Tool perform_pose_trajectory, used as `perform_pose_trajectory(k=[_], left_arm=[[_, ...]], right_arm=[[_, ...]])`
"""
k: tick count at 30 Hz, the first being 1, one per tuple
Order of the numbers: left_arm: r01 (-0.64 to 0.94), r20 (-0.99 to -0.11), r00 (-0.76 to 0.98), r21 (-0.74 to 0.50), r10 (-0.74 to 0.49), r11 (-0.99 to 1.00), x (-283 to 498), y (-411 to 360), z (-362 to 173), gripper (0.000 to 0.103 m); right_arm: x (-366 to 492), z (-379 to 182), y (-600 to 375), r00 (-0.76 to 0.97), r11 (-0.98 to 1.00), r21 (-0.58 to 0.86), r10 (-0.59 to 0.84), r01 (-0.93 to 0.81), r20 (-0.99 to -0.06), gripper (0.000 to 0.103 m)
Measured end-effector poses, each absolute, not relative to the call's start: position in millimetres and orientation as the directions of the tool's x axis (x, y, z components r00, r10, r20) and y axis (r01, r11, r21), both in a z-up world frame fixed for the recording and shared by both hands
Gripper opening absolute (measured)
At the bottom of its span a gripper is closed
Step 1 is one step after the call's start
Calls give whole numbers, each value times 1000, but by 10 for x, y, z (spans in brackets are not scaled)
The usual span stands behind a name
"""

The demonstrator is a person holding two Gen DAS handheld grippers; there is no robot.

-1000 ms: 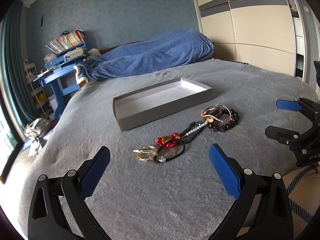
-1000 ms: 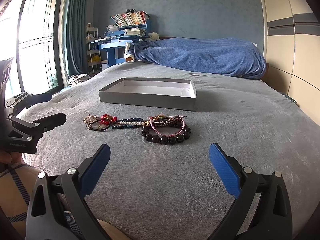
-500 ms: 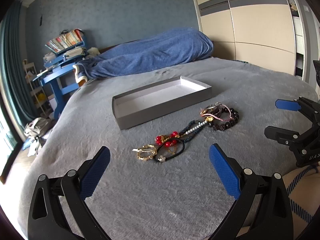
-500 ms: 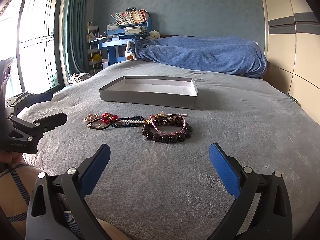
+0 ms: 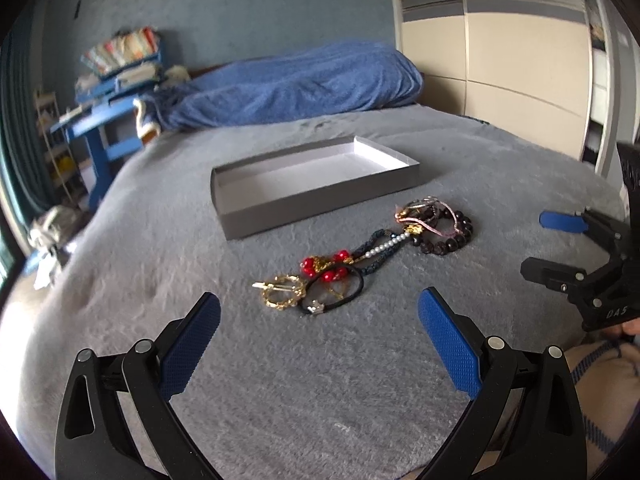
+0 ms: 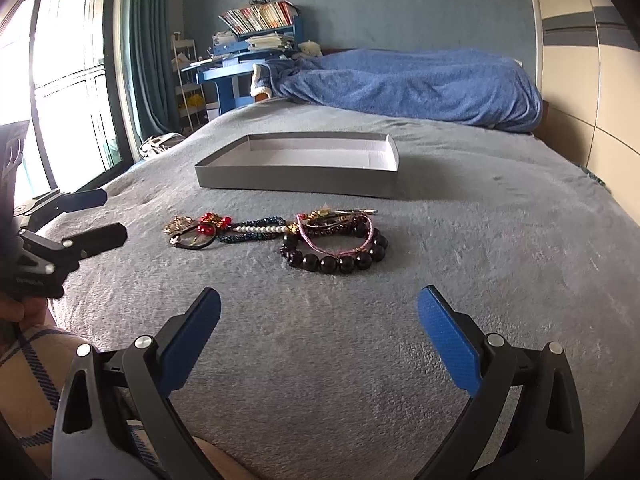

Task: Organize jewelry
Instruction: 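Lower the left gripper onto the gold ring hair clip and close it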

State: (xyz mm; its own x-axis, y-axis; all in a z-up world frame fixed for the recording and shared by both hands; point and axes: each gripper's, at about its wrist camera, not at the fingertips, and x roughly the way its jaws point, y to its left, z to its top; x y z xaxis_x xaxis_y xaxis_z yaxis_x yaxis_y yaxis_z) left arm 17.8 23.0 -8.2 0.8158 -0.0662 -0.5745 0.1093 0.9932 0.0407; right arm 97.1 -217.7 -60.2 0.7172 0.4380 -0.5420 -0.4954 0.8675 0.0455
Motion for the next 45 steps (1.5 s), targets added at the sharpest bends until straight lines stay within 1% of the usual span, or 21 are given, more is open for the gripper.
perform_pose_trajectory(k=[2, 6, 8, 10, 12, 15, 17, 21, 24, 27, 30, 32, 33, 34, 37, 45], left_arm=[[86, -588, 807, 19, -58, 996, 217, 310, -92, 98], [32, -626, 780, 50, 6, 998, 378, 342, -140, 95], [60, -674, 738, 25, -27, 998, 515, 360, -204, 82], [79, -713, 700, 33, -31, 996, 635, 333, -278, 59], [115, -735, 675, 29, -57, 993, 708, 279, -325, 50], [165, -747, 660, 46, -76, 985, 761, 166, -344, 48], [149, -748, 661, 56, -57, 987, 807, 175, -340, 48], [80, -752, 655, -27, -73, 996, 868, 395, -339, 48], [74, -768, 633, -69, -100, 995, 924, 484, -388, 48], [68, -775, 621, -91, -113, 994, 983, 520, -432, 55], [48, -780, 615, -112, -118, 993, 1052, 563, -460, 56], [43, -784, 607, -131, -130, 990, 1094, 582, -485, 51], [42, -786, 604, -134, -132, 990, 1107, 586, -499, 44], [39, -784, 606, -136, -132, 990, 1110, 591, -504, 42], [32, -767, 625, -160, -145, 987, 1064, 634, -475, 42], [7, -725, 679, -153, -117, 988, 829, 789, -315, 42]], right_arm=[[1011, -612, -2180, 717, 871, 44, 430, -490, -549, 97], [1104, -619, -2147, 719, 881, 32, 405, -471, -565, 97], [1159, -612, -2124, 716, 885, 34, 398, -465, -573, 96], [1209, -608, -2106, 710, 885, 41, 398, -463, -580, 93], [1265, -613, -2080, 698, 884, 48, 400, -466, -593, 91], [1301, -628, -2055, 693, 885, 50, 397, -463, -602, 90], [1299, -639, -2049, 692, 884, 51, 398, -464, -603, 90], [1296, -643, -2050, 694, 884, 54, 401, -464, -598, 90], [1297, -656, -2052, 693, 885, 62, 403, -461, -598, 90], [1291, -671, -2058, 690, 886, 69, 404, -459, -600, 90], [1291, -672, -2066, 692, 886, 69, 404, -458, -598, 90], [1291, -677, -2071, 691, 886, 73, 406, -458, -598, 90], [1294, -679, -2074, 691, 886, 74, 407, -457, -598, 90], [1299, -684, -2074, 689, 886, 77, 407, -457, -599, 90], [1315, -686, -2087, 685, 885, 84, 411, -458, -602, 90], [1554, -630, -2123, 667, 891, 133, 418, -435, -617, 90]])
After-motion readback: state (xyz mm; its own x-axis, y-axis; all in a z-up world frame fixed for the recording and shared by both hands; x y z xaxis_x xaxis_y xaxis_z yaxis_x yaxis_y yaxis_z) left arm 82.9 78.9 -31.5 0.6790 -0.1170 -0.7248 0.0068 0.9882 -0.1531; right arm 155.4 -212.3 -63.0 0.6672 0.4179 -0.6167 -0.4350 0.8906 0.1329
